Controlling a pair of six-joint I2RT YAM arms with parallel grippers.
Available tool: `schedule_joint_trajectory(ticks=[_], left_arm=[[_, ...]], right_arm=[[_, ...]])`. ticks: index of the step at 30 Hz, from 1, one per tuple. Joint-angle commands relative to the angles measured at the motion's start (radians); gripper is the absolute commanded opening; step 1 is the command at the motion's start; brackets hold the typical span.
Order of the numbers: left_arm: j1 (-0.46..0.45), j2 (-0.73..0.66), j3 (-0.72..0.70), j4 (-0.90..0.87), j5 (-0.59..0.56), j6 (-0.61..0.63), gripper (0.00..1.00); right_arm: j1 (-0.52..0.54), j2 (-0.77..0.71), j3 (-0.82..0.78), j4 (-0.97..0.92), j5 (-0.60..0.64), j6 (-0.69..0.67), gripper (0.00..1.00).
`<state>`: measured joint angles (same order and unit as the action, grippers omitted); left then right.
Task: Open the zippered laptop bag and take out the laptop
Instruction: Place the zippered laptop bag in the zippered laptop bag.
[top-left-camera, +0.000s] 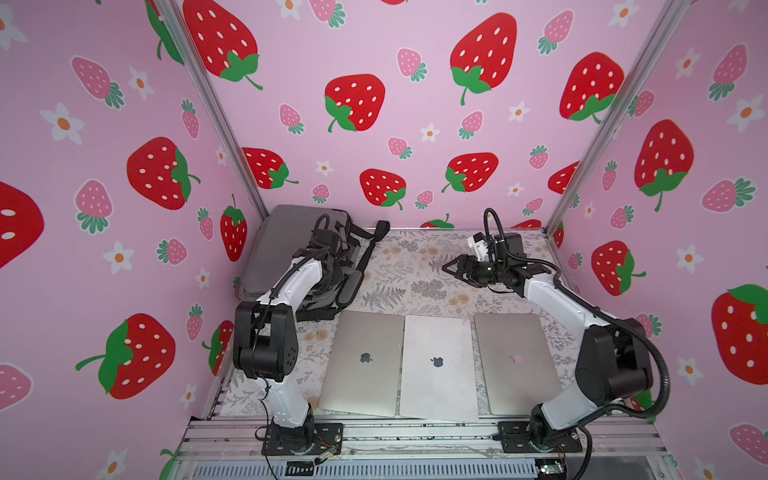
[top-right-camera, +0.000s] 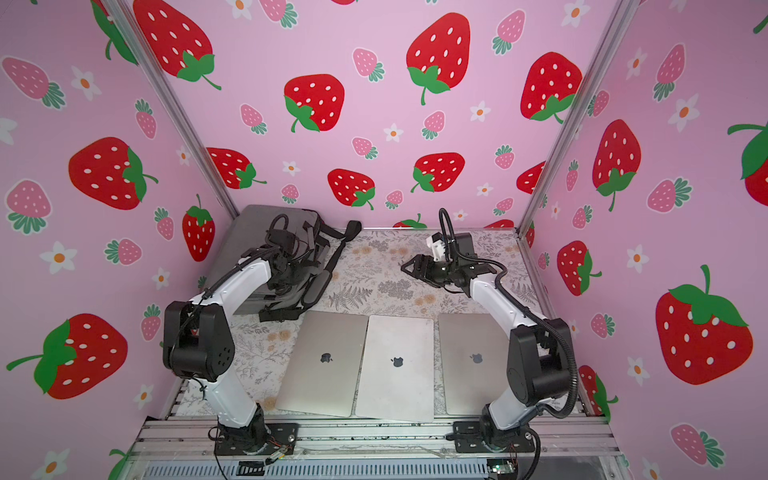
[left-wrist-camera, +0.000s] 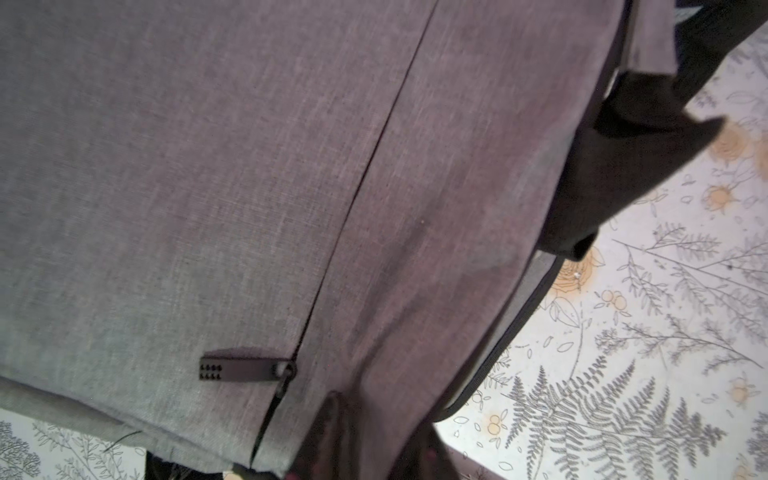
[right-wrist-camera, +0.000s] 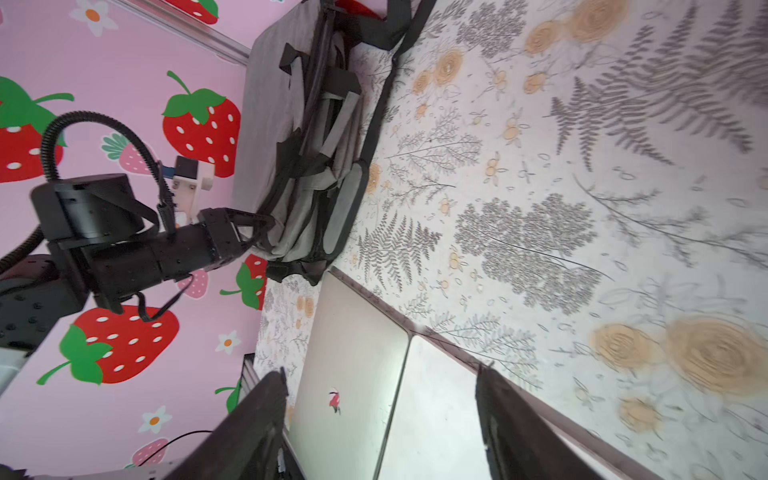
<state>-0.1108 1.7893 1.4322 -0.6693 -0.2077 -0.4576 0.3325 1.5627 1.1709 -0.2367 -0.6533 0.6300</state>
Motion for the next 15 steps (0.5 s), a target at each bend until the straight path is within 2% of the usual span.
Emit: schedule_joint_trajectory(ticks=[1,4,7,9,13,15], left_arm=[[0.011,-0.054,0.045,0.032,-0.007,0.035,0.43],[0.014,-0.098,0.045,0.021,-0.016,0.091,0.60],[0.025,-0.174,0.010,0.036,-0.024,0.134,0.72],[0.033,-0.245,-0.053,0.084,-0.022,0.148,0.79],[0.039,-0.394,-0.252,0.258,-0.022,0.154,0.91],[0.042,-0.445,-0.344,0.331,-0.038,0.150,0.94]], right_arm=[[-0.037,-0.079,-0.037,-0.098,0.102,-0.108,0.78],[-0.086,-0.145,-0.083,-0.130,0.175,-0.162,0.79],[-0.143,-0.230,-0.127,-0.159,0.279,-0.217,0.82],[-0.169,-0.293,-0.156,-0.167,0.386,-0.268,0.84],[-0.188,-0.420,-0.259,-0.090,0.642,-0.328,1.00],[-0.190,-0.465,-0.304,-0.049,0.748,-0.368,1.00]])
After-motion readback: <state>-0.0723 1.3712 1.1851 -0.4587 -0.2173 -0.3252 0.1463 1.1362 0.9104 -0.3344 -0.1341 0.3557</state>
